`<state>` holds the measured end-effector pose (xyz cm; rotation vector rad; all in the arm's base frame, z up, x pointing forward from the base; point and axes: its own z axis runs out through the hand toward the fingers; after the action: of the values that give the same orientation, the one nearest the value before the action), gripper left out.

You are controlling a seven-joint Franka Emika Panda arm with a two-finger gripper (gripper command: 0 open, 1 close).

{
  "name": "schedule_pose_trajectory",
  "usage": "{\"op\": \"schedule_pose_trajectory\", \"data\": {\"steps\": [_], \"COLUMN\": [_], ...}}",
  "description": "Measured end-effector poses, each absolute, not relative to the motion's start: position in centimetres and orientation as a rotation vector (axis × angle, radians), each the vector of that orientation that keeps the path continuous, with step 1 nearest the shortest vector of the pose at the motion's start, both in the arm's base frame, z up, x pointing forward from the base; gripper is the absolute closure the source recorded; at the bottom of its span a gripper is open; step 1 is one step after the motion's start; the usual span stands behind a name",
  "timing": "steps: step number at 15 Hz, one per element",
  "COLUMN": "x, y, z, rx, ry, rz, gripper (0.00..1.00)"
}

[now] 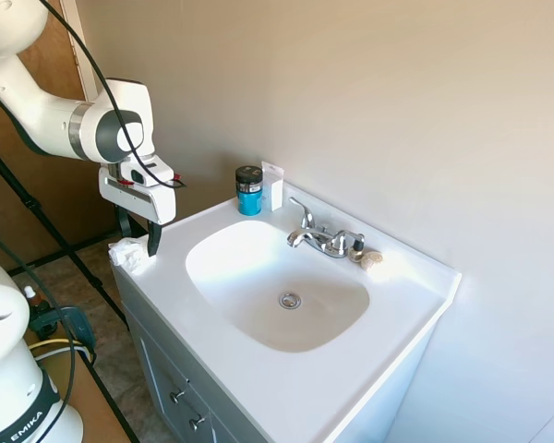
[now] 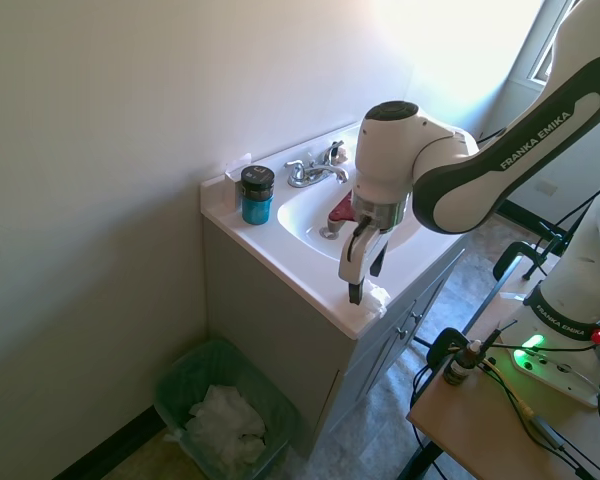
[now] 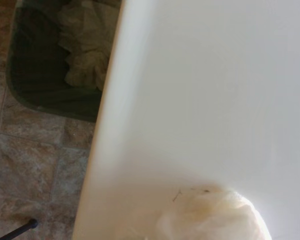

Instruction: Throw the tissue in the trash bin

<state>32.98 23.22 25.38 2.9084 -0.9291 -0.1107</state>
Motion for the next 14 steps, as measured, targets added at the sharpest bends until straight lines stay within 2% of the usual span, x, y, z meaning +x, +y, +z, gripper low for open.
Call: {"op": "schedule_pose_trajectory", "data": {"steps": [14], "x": [34.6], "y": [21.7], "z": [24.3], "rx": [2.895], "ry": [-0.983], "rz": [-0.147], "gripper": [1.0]}}
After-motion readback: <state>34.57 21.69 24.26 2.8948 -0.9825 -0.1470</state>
